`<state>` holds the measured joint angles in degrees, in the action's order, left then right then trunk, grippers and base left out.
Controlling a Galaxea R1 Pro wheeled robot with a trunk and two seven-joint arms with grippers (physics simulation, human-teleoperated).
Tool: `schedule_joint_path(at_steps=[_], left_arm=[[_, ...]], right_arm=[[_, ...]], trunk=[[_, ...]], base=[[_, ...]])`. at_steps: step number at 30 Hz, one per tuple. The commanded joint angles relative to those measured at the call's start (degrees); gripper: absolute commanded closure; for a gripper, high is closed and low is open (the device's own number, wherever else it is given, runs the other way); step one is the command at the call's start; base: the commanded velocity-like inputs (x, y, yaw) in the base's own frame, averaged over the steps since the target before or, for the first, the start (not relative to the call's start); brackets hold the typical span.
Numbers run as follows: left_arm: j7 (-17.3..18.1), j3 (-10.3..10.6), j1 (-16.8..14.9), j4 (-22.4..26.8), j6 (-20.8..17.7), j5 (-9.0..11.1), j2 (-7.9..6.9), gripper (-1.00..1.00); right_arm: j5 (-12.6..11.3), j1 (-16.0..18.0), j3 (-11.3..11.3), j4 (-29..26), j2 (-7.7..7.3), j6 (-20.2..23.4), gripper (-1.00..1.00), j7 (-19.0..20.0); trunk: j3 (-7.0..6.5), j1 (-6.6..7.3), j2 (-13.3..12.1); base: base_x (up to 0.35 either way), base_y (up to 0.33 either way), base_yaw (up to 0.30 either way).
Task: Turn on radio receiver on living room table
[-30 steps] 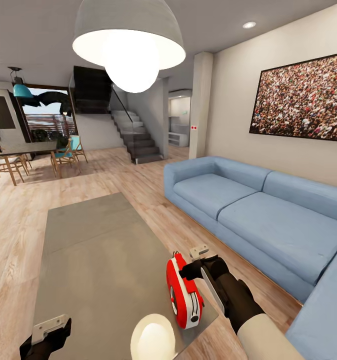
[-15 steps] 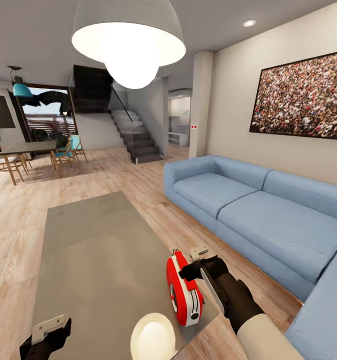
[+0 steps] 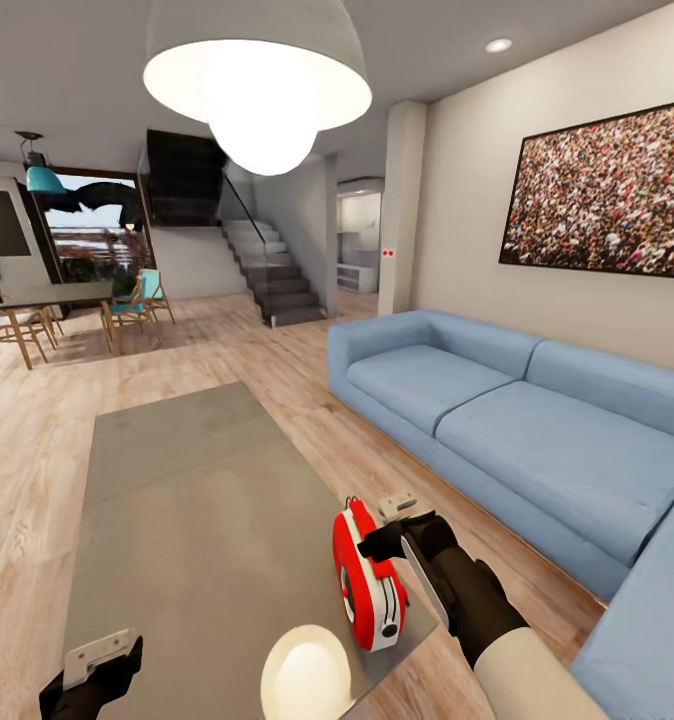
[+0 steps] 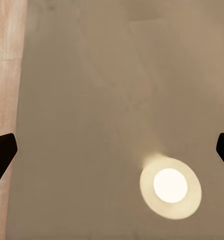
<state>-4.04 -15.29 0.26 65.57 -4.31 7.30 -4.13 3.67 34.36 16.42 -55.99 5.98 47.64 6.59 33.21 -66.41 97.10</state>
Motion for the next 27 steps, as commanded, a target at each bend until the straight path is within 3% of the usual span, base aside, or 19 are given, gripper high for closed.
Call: schedule_joint_path(at_steps=[1,20,27], left_arm=[[0.0,0.0,0.0,0.0,0.0,0.0,0.00,-1.00],[0.1,0.0,0.0,0.0,0.0,0.1,0.09,-1.00],[0.1,0.0,0.0,0.0,0.0,0.0,0.09,-1.00]], right_arm=[[0.0,0.0,0.0,0.0,0.00,0.0,-1.00,0.0],[0.1,0.0,0.0,0.0,0.00,0.0,-1.00,-0.1],[0.2,0.0,0.0,0.0,0.00,0.0,-1.00,-0.1]], trunk=[[0.18,-0.23,0.4],[0.54,-0.67,1.2],[1.80,-2.20,4.0]], base=[[0.000,0.000,0.000],[0.000,0.000,0.000],[0.000,0.000,0.000]])
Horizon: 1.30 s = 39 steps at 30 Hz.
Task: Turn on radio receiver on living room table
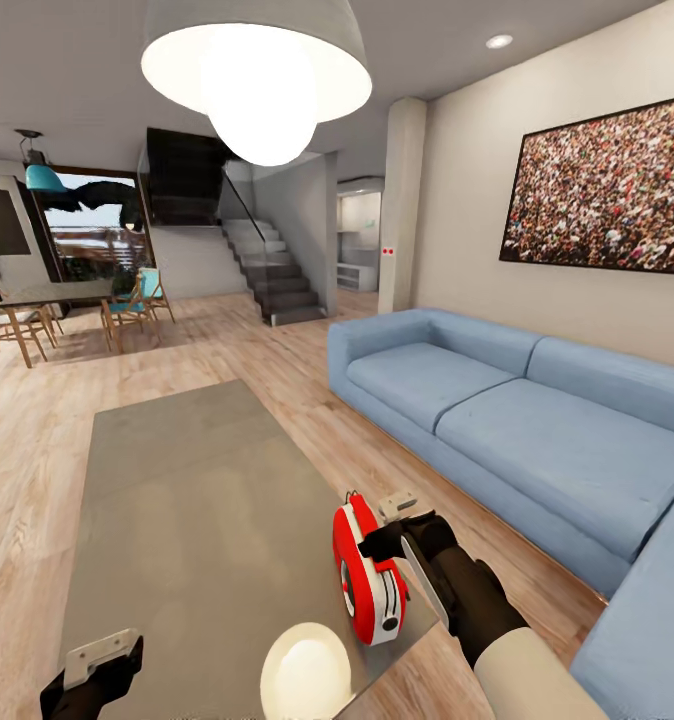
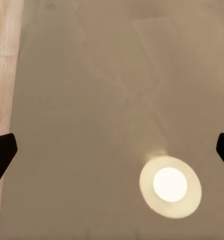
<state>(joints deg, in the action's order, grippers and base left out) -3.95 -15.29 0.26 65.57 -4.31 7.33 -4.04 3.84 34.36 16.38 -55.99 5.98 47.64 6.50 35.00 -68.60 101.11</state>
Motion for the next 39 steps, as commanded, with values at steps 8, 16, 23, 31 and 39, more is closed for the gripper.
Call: schedule_joint_path(at_steps=[8,16,23,31,39], left_arm=[[0.2,0.1,0.0,0.0,-0.2,0.0,-0.08,-1.00],[0.2,0.1,0.0,0.0,-0.1,0.0,-0.01,-1.00],[0.2,0.1,0.0,0.0,-0.1,0.0,-0.08,-1.00],[0.2,0.1,0.0,0.0,-0.1,0.0,-0.07,-1.00],[0.2,0.1,0.0,0.0,-0.2,0.0,-0.07,-1.00]], right_arm=[[0.0,0.0,0.0,0.0,0.00,0.0,-1.00,0.1],[0.0,0.0,0.1,0.1,0.00,0.0,-1.00,0.1],[0.0,0.0,0.1,0.1,0.00,-0.1,-1.00,0.1],[0.1,0.0,0.1,0.1,0.00,-0.1,-1.00,0.1],[0.0,0.0,0.0,0.1,0.00,-0.1,-1.00,0.1]], trunk=[[0.01,-0.01,0.0],[0.72,-0.89,1.6],[0.72,-0.89,1.6],[0.72,-0.89,1.6],[0.72,-0.89,1.6]], base=[[0.000,0.000,0.000],[0.000,0.000,0.000],[0.000,0.000,0.000],[0.000,0.000,0.000],[0.000,0.000,0.000]])
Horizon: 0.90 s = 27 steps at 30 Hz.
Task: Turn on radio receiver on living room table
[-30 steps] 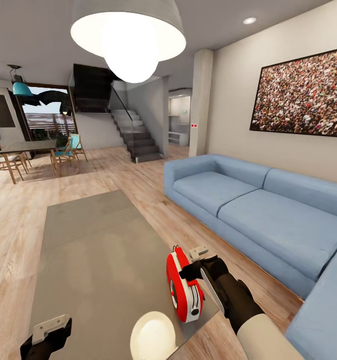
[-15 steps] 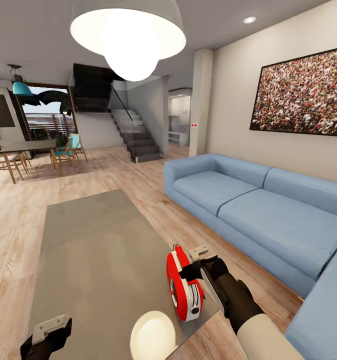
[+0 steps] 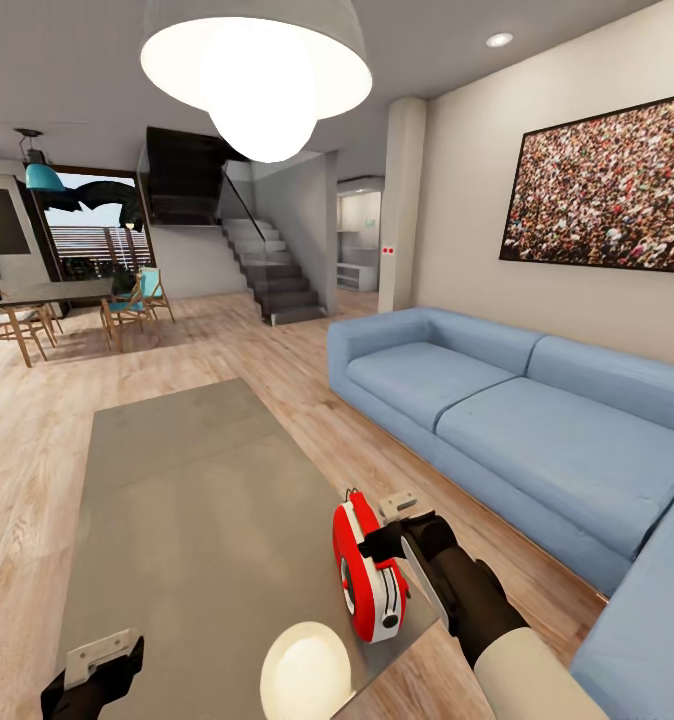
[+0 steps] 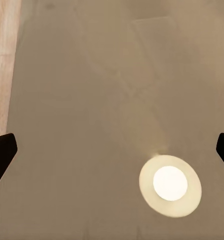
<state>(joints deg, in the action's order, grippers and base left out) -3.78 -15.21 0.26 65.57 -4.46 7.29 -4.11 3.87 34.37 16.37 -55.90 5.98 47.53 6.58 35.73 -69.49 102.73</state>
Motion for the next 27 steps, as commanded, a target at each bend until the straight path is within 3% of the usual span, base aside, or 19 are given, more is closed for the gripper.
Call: schedule_joint_path(at_steps=[1,10,20,27], left_arm=[[0.0,0.0,0.0,0.0,0.0,0.0,0.00,-1.00],[0.0,0.0,0.0,0.0,0.0,0.0,-0.02,-1.00],[0.3,0.0,0.0,0.0,-0.4,0.0,0.01,-1.00],[0.2,0.0,0.0,0.0,-0.2,0.0,0.06,-1.00]], right_arm=[[0.0,0.0,0.0,0.0,0.00,0.0,-1.00,0.0],[0.0,0.0,0.1,0.0,0.00,-0.1,-1.00,0.0],[0.0,0.0,0.1,0.0,0.00,-0.1,-1.00,0.0],[0.0,0.0,0.0,0.0,0.00,-0.1,-1.00,0.0]], trunk=[[0.00,0.00,0.0],[1.44,-1.76,3.2],[1.44,-1.76,3.2],[2.69,-3.29,6.0]], base=[[0.000,0.000,0.000],[0.000,0.000,0.000],[0.000,0.000,0.000],[0.000,0.000,0.000]])
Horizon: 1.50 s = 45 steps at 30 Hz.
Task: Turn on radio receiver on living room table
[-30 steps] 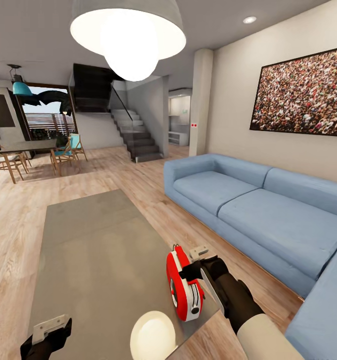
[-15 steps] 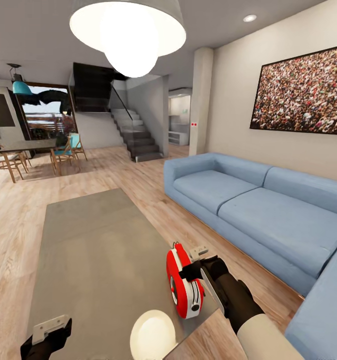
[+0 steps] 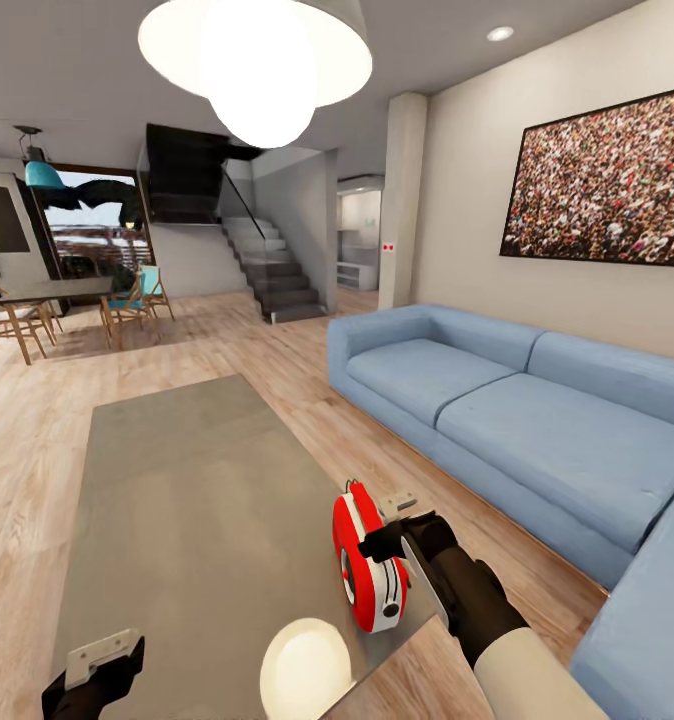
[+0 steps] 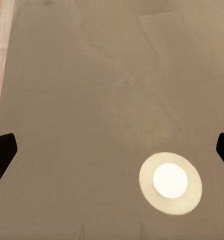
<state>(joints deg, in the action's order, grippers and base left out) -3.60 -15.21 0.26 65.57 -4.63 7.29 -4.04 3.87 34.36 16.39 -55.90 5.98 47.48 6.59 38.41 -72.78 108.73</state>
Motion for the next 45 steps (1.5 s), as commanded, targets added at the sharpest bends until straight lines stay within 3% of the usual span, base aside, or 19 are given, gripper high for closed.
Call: schedule_joint_path(at_steps=[1,19,25,37,41,45], left_arm=[[0.0,0.0,0.0,0.0,0.0,0.0,0.00,-1.00],[0.0,0.0,0.0,0.0,0.1,0.0,0.09,-1.00],[0.0,0.0,0.0,0.0,0.1,0.0,0.09,-1.00],[0.0,0.0,0.0,0.0,0.1,0.0,0.09,-1.00],[0.0,0.1,0.0,0.0,0.1,0.0,0.09,-1.00],[0.0,0.1,0.0,0.0,0.1,0.0,0.15,-1.00]], right_arm=[[0.0,0.0,0.0,0.0,0.00,0.0,-1.00,0.0],[0.0,0.0,0.0,0.0,0.00,0.0,-1.00,-0.1],[0.0,0.0,0.0,0.0,0.00,0.0,-1.00,0.0],[0.0,0.0,0.0,0.0,0.00,0.0,-1.00,0.0],[0.0,0.0,0.0,0.0,0.00,0.0,-1.00,0.0],[0.0,0.0,0.0,0.0,0.00,0.0,-1.00,0.0]], trunk=[[0.00,-0.01,0.0],[0.00,-0.01,0.0],[1.08,-1.32,2.4],[1.08,-1.32,2.4],[1.80,-2.20,4.0],[1.80,-2.20,4.0]], base=[[0.000,0.000,0.000],[0.000,0.000,0.000],[0.000,0.000,0.000],[0.000,0.000,0.000],[0.000,0.000,0.000],[0.000,0.000,0.000]])
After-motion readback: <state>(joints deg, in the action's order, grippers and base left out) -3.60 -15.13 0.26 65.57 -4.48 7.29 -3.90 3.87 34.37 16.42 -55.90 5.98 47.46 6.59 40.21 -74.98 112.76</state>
